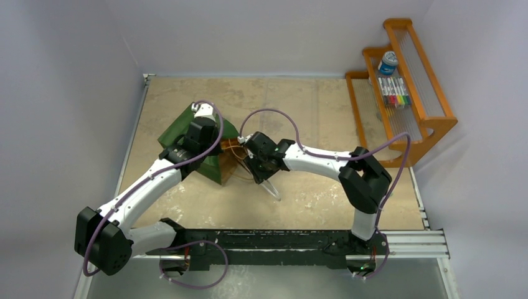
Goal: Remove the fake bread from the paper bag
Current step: Take out the fake bread from the paper bag.
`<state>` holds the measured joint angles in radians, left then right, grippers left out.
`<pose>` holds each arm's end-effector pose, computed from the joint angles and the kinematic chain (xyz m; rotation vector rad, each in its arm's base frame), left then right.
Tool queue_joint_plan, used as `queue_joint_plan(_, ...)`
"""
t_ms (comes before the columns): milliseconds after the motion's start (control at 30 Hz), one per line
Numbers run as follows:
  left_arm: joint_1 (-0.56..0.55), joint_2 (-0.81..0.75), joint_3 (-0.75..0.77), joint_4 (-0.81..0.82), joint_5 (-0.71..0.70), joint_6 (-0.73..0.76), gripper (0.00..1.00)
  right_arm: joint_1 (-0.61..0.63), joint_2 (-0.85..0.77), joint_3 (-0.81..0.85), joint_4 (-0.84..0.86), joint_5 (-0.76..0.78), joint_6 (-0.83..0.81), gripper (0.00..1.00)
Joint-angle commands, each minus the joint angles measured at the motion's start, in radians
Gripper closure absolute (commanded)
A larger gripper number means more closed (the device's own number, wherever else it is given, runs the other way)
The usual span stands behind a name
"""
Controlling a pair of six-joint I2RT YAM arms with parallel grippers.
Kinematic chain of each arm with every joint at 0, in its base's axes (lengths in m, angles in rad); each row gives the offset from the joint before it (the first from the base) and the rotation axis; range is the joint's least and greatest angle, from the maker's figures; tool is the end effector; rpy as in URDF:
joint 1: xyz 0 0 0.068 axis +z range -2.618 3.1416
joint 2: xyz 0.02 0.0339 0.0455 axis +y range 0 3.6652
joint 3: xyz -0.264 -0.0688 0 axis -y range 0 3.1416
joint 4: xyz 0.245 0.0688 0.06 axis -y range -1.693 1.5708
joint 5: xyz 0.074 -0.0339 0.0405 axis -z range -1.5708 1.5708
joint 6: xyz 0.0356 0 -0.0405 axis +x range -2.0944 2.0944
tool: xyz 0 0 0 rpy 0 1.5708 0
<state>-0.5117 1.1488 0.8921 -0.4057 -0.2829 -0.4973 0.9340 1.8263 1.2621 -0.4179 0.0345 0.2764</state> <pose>0.2223 -0.1134 0.2836 -0.1376 2.2092 -0.2459 0.2309 0.3102 0.1975 -0.8292 2.4727 0.4128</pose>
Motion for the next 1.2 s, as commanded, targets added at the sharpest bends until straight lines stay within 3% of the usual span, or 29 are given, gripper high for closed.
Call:
queue_joint_plan(0, -0.001, -0.019, 0.036, 0.005, 0.023, -0.018, 1.00, -0.033, 0.003, 0.078, -0.014, 0.009, -0.019, 0.56)
queue_joint_plan(800, -0.001, 0.024, 0.054, 0.028, 0.076, 0.005, 1.00, -0.132, 0.137, 0.233, -0.020, -0.182, -0.154, 0.55)
queue_joint_plan(900, -0.001, 0.032, 0.055, 0.030, 0.075, 0.006, 1.00, -0.143, 0.152, 0.242, -0.024, -0.214, -0.171, 0.64)
queue_joint_plan(1067, -0.001, 0.034, 0.055, 0.030, 0.064, 0.006, 1.00, -0.150, 0.159, 0.247, -0.035, -0.231, -0.178, 0.91)
queue_joint_plan(1167, -0.001, 0.030, 0.056, 0.030, 0.052, 0.006, 1.00, -0.150, 0.148, 0.239, -0.039, -0.231, -0.182, 0.99)
